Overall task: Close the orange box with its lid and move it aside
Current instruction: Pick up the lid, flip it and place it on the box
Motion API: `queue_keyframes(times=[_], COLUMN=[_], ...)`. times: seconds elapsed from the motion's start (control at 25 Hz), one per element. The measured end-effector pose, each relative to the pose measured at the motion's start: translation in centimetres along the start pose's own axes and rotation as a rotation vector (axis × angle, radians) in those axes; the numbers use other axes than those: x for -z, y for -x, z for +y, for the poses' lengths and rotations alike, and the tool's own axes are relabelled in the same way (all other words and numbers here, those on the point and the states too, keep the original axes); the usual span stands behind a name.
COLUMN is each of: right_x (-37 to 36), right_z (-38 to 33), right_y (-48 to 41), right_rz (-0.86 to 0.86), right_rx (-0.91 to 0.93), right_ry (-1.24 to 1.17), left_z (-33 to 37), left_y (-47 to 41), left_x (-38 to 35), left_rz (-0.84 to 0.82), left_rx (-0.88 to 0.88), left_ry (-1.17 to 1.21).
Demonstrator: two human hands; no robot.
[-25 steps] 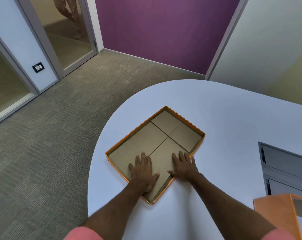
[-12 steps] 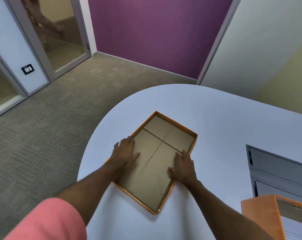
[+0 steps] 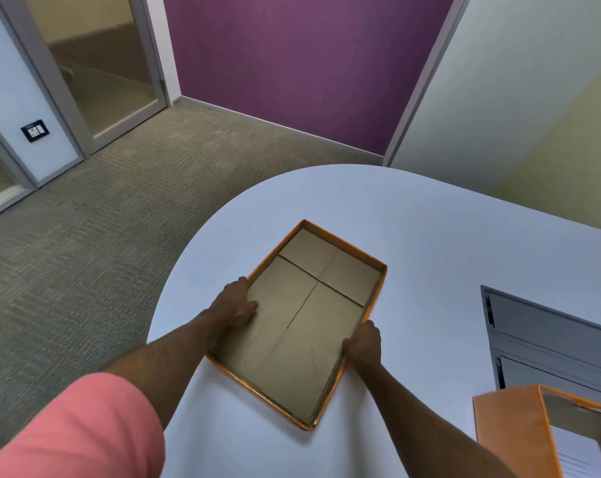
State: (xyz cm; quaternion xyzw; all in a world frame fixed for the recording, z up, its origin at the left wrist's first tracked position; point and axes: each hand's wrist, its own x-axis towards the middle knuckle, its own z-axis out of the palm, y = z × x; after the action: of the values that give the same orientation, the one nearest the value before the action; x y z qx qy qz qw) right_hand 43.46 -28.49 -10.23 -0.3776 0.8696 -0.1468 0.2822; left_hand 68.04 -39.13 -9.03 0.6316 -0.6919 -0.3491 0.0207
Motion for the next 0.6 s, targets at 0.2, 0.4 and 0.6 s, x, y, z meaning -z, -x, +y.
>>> queue_keyframes(times=[0.2,0.4,0.6], right_x=[1.1,4.3,10.8], right_z=[0.5,0.6,1.1], right_y=[0.1,0.0,0.6], right_rz=[0.018,0.040,0.121], right_rx=[-0.013,0.024,0.121], right_ry=[-0.078,-0.216,-0.383], left_z=[-0.2,2.5,7.5], left_y=[0.7,2.3,5.2], left_x=[-0.4,0.4,1.9], left_rz=[0.002,0.232,0.360], left_rx=[0.045,0.049,0.037], left_ry=[0.091,0.235,0.343])
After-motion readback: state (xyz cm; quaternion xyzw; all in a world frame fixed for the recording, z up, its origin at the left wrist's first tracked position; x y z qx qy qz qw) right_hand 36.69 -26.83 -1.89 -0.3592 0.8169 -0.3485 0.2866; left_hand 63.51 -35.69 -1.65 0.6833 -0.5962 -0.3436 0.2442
